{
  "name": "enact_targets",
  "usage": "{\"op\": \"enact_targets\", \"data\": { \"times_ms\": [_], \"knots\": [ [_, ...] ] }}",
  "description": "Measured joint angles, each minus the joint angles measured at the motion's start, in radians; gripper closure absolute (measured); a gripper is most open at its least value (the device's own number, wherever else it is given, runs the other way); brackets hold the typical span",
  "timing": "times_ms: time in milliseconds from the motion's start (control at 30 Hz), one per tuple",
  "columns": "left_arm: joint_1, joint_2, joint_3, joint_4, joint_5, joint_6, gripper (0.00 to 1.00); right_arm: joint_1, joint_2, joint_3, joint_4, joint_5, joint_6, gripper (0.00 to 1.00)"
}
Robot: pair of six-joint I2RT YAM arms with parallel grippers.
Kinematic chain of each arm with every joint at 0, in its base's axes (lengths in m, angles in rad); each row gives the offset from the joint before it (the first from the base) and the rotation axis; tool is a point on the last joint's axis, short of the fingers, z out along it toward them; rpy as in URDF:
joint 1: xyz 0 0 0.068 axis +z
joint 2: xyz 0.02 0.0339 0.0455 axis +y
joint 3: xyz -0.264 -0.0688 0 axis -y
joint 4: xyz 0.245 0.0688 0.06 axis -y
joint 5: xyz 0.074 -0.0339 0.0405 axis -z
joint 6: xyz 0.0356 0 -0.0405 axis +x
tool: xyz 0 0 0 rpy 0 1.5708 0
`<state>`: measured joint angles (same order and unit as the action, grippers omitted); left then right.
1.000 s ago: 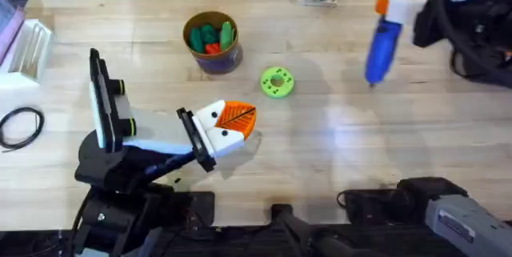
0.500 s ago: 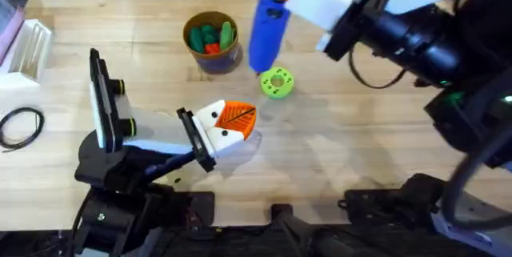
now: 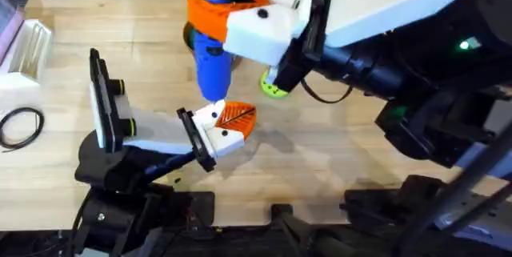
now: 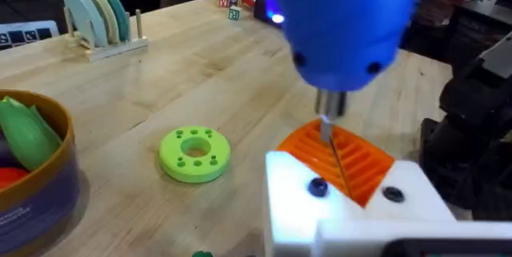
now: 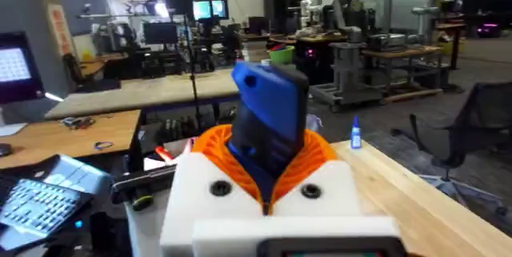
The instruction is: Pick up the gripper from the table and insert it into the empty holder that is missing its gripper. Then pick up a screw, insert it into the mounting hole, and use the screwdriver to tighten it. Finally, clean up the table by picking up the vegetable and placing it into the bucket.
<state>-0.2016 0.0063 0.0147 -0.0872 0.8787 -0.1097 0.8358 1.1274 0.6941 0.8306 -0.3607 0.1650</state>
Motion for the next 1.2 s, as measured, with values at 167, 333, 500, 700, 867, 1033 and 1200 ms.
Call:
{"op": "enact_targets", "data": {
  "times_ms": [167, 333, 500, 700, 867, 1033, 1200],
  "knots": [
    [0.0, 0.0, 0.0, 0.0, 0.0, 0.0, 0.988, 0.021, 0.0, 0.0, 0.003, -0.001, 0.002, 0.979],
    [0.0, 0.0, 0.0, 0.0, 0.0, 0.0, 0.988, 0.022, 0.0, 0.0, -0.001, 0.0, 0.004, 0.979],
    [0.0, 0.0, 0.0, 0.0, 0.0, 0.0, 0.988, 0.022, 0.006, 0.0, -0.009, 0.0, 0.004, 0.979],
    [0.0, 0.0, 0.0, 0.0, 0.0, 0.0, 0.988, 0.028, 0.031, 0.0, -0.013, 0.0, 0.012, 0.979],
    [0.0, 0.0, 0.0, 0.0, 0.0, 0.0, 0.988, 0.028, 0.033, 0.0, -0.015, 0.0, 0.014, 0.979],
    [0.0, 0.0, 0.0, 0.0, 0.0, 0.0, 0.988, 0.028, 0.033, 0.0, -0.023, 0.0, 0.014, 0.979],
    [0.0, 0.0, 0.0, 0.0, 0.0, 0.0, 0.988, 0.028, 0.033, 0.0, -0.023, 0.0, 0.014, 0.979]
  ]
}}
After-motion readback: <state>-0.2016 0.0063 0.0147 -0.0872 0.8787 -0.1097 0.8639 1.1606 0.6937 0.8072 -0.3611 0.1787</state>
